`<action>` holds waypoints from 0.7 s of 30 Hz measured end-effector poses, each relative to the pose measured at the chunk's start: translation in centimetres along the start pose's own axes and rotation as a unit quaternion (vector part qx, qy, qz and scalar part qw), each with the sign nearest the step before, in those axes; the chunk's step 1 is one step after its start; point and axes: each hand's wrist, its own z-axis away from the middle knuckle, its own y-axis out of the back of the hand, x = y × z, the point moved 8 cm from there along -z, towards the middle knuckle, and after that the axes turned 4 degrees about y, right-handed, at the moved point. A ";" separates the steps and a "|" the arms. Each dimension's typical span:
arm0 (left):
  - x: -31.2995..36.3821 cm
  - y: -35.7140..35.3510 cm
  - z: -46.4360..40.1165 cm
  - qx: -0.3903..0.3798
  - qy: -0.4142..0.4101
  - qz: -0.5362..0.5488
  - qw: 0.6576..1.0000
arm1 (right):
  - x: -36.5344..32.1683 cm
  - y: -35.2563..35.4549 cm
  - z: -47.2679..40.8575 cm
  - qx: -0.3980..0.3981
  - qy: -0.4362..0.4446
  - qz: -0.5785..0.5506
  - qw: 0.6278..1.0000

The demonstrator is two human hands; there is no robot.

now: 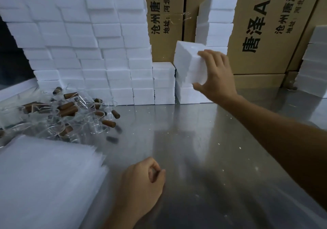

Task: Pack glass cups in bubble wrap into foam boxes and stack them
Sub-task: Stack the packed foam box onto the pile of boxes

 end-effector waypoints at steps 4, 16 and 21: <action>-0.5 -0.2 -0.1 0.004 0.024 -0.003 1.000 | 2.8 -3.5 -3.8 -0.049 0.003 0.049 0.998; 0.1 -0.3 -0.1 -0.010 0.039 0.016 0.999 | 5.6 -8.2 -7.7 -0.147 0.017 0.151 0.977; 0.4 -0.2 -0.2 0.009 -0.003 0.032 0.999 | 5.6 -10.0 -9.1 -0.177 0.002 0.157 0.972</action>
